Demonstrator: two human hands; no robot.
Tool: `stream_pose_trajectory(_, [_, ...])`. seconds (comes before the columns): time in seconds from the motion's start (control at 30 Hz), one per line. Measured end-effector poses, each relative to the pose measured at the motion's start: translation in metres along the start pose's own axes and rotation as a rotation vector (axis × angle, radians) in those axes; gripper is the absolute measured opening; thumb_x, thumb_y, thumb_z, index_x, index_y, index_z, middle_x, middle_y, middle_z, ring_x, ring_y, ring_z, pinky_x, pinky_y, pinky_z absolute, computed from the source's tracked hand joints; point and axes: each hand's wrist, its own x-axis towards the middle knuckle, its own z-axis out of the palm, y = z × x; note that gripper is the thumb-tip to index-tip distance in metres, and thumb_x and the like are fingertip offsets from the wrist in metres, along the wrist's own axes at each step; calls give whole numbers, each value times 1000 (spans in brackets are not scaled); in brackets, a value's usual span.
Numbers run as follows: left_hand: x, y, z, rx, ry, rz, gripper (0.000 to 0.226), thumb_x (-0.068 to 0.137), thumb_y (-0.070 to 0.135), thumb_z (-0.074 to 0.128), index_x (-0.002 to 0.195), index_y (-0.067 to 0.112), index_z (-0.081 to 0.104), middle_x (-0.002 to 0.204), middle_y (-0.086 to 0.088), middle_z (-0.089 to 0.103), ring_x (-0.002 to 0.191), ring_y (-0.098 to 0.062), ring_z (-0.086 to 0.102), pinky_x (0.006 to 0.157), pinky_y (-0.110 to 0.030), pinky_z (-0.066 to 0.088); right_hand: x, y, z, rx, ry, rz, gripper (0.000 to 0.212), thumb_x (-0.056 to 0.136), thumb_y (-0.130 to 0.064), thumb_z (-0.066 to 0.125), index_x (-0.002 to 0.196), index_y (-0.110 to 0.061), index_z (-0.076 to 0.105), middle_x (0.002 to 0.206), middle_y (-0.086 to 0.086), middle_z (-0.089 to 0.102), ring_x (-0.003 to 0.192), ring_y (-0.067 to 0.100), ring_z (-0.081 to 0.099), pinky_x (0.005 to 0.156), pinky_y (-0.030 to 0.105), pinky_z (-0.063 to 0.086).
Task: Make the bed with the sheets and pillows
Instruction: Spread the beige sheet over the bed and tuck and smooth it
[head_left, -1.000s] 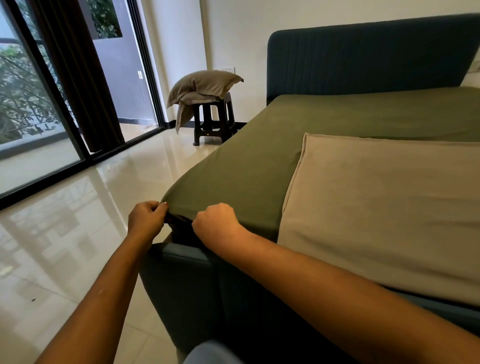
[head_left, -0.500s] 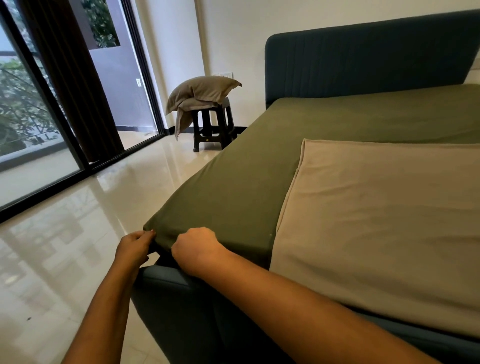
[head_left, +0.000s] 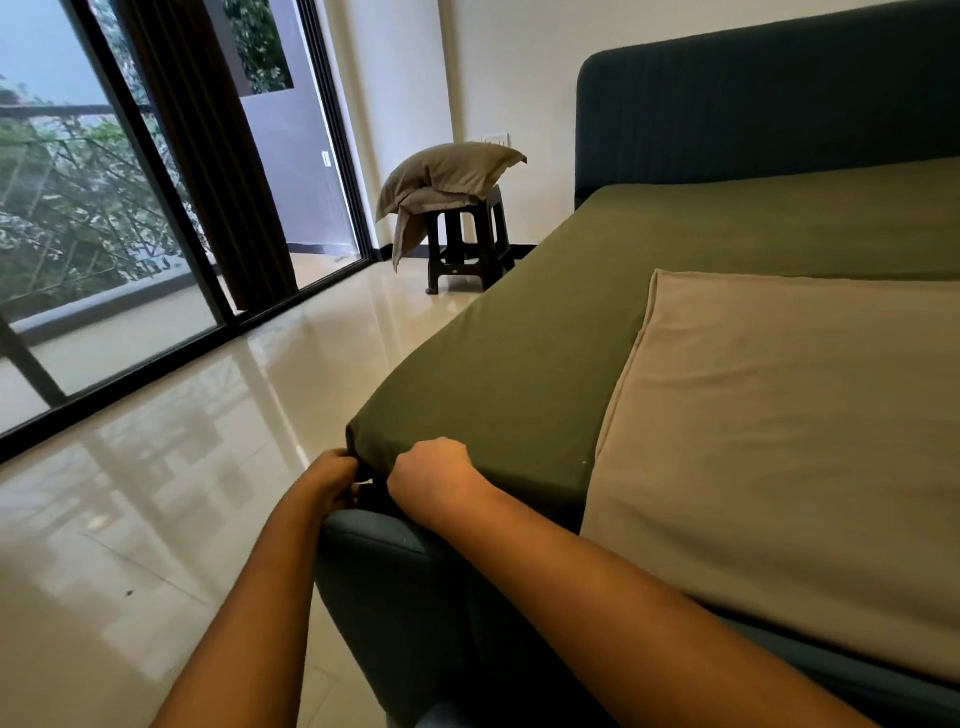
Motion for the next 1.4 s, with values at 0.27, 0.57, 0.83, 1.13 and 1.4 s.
stream_pose_trajectory(0.27, [10, 10, -7, 828, 112, 13, 10, 83, 11, 68, 85, 8, 59, 78, -8, 61, 63, -17, 62, 53, -28, 48, -5, -3, 2, 39, -33, -55, 25, 101, -9, 34, 98, -7, 60, 80, 1, 47, 73, 19, 48, 63, 30, 38])
stream_pose_trajectory(0.57, [22, 4, 5, 834, 68, 76, 11, 88, 9, 60, 78, 12, 55, 84, -7, 59, 79, -21, 63, 73, -31, 52, -2, 15, 22, 593, -535, -46, 55, 104, -33, 30, 153, -15, 11, 158, 11, 18, 145, 27, 19, 115, 36, 16])
stream_pose_trajectory(0.83, [25, 30, -8, 383, -169, -154, 25, 95, 3, 50, 72, -4, 57, 73, -13, 59, 63, -20, 56, 67, -30, 50, -7, 7, 38, 938, -476, 79, 68, 98, -56, 27, 151, -15, 20, 156, 10, 23, 142, 28, 24, 115, 40, 18])
stream_pose_trajectory(1.13, [26, 46, 3, -399, -261, -268, 67, 87, 65, 47, 100, 2, 63, 100, -16, 68, 95, -35, 62, 82, -42, 51, 11, 2, 63, 868, -391, 14, 69, 100, -54, 24, 153, -15, 4, 160, 8, 8, 147, 25, 10, 117, 36, 10])
stream_pose_trajectory(1.4, [28, 33, 10, -400, -255, -218, 89, 75, 84, 39, 108, 5, 60, 105, -18, 66, 99, -40, 59, 77, -43, 52, 26, 2, 74, 775, -247, -93, 70, 99, -53, 32, 154, -18, 7, 160, 10, 12, 145, 29, 16, 119, 42, 16])
